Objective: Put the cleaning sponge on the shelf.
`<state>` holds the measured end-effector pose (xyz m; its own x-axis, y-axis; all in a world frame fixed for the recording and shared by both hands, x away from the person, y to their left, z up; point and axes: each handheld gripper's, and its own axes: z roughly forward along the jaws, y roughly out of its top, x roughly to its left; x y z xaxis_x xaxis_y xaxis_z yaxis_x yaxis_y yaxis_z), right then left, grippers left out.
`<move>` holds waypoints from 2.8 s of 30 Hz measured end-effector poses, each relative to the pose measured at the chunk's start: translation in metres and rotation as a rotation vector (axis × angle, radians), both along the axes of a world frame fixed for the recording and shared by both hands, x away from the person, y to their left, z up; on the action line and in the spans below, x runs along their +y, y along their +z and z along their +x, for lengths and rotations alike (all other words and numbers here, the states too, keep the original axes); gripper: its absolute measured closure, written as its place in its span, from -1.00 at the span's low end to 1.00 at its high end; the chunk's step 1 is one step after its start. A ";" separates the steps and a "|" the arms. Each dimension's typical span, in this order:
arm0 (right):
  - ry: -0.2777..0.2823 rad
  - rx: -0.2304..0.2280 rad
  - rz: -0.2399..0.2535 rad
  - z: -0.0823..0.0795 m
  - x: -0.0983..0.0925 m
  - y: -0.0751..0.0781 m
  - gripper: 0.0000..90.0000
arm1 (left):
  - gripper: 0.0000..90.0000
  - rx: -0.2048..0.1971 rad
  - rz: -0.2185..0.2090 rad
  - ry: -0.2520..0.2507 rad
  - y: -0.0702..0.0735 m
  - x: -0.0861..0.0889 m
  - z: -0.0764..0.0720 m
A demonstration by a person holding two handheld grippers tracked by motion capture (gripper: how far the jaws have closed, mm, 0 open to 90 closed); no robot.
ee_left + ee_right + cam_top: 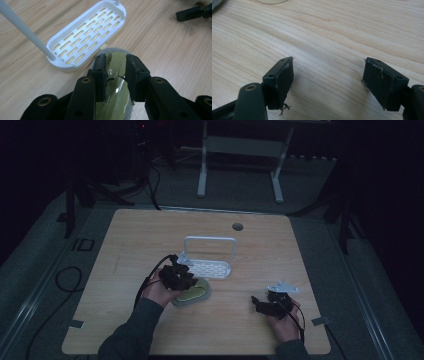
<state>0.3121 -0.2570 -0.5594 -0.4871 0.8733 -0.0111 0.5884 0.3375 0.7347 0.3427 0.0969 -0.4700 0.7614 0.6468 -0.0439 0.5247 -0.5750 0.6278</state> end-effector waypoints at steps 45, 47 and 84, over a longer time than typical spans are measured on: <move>-0.001 0.002 0.001 0.000 0.000 0.000 -0.46 | 0.41 0.110 0.277 -0.164 0.009 -0.022 0.026; -0.002 0.003 0.002 0.000 0.000 0.000 -0.46 | 0.36 0.121 0.283 -0.166 0.009 -0.024 0.027; -0.002 0.003 0.002 0.000 0.000 0.000 -0.46 | 0.28 0.259 0.519 -0.297 -0.004 -0.044 0.043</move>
<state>0.3119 -0.2569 -0.5593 -0.4856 0.8742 -0.0082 0.5910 0.3352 0.7337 0.3854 0.0527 -0.4735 0.9177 0.3972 0.0115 0.3939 -0.9132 0.1043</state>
